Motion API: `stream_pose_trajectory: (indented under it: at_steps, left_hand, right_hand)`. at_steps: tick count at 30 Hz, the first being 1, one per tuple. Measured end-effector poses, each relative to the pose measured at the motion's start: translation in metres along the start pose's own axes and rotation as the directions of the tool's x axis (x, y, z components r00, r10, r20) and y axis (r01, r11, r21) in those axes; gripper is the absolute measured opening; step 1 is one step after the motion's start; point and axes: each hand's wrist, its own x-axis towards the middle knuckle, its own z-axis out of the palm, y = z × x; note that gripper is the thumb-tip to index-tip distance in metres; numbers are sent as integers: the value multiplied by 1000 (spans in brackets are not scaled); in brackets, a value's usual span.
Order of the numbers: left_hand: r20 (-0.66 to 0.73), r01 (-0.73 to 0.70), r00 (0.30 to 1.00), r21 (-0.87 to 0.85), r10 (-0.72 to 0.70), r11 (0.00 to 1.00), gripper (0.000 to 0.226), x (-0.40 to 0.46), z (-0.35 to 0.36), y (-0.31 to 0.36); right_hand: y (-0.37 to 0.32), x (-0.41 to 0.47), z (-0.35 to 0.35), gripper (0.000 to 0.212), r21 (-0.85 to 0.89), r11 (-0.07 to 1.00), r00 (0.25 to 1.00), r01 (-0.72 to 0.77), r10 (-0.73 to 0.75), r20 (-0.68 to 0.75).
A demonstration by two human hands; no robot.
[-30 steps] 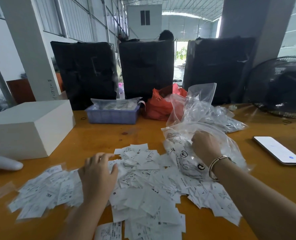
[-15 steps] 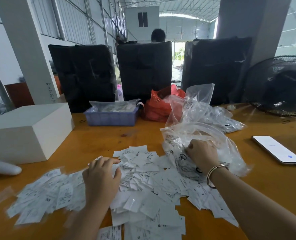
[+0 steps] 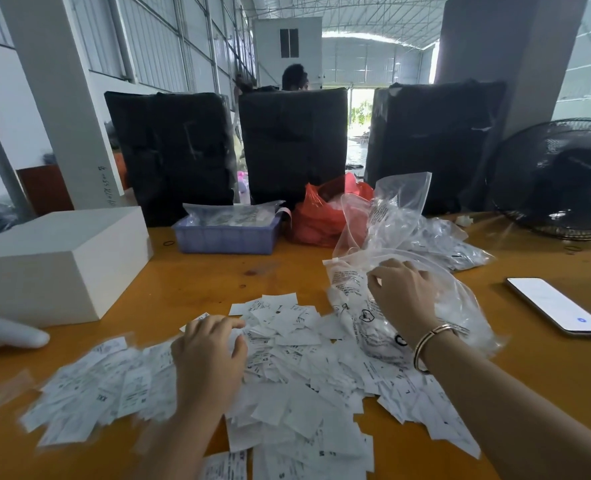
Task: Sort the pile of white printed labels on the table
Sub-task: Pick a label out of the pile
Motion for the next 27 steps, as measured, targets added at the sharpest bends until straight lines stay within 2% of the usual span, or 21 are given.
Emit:
stream_pose_trajectory:
  at_steps: [2, 4, 5, 7, 10, 13, 15, 18, 21, 23, 25, 27]
  left_hand:
    - [2, -13, 1000, -38, 13, 999, 16, 0, -2, 2]
    - [-9, -37, 999, -146, 36, 989, 16, 0, -3, 5]
    - [-6, -42, 999, -236, 42, 971, 17, 0, -3, 7]
    - [36, -30, 998, -443, 51, 896, 23, -1, -7, 11]
    - [183, 47, 979, -630, 89, 775, 39, -3, -11, 15]
    - [303, 93, 939, -678, 163, 729, 63, -5, -10, 18]
    - [318, 92, 934, -659, 165, 746, 55, -4, -9, 19]
    - [274, 84, 953, -655, 132, 751, 17, -3, -7, 19]
    - [270, 104, 958, -643, 98, 759, 18, -3, -5, 17]
    - [263, 127, 963, -640, 61, 758, 18, -3, -3, 15]
    - [229, 136, 973, -649, 22, 748, 15, -2, -1, 12]
    - [198, 159, 980, -666, -33, 729, 12, 0, 0, 10]
  right_hand:
    - [-11, 0, -8, 24, 127, 991, 997, 43, -35, -68]
    - [-29, -3, -16, 16, 391, 915, 994, 101, -73, -86]
    - [-40, -8, -19, 14, 526, 846, 996, 90, -88, -28]
    - [-62, -20, -22, 9, 716, 697, 981, -37, -112, 160]
    - [-83, -44, -14, 9, 772, 593, 883, -227, -209, 420]
    - [-95, -62, -2, 13, 797, 557, 833, -234, -308, 460]
    - [-97, -70, 4, 24, 831, 493, 826, -257, -334, 454]
    - [-95, -75, 9, 30, 873, 412, 844, -262, -341, 414]
    - [-94, -77, 17, 19, 884, 357, 882, -301, -249, 400]
    - [-92, -76, 21, 15, 866, 405, 894, -293, -206, 398]
    - [-89, -72, 20, 13, 817, 555, 921, -159, -215, 326]
    - [-84, -69, 21, 21, 680, 733, 947, 3, -221, 233]
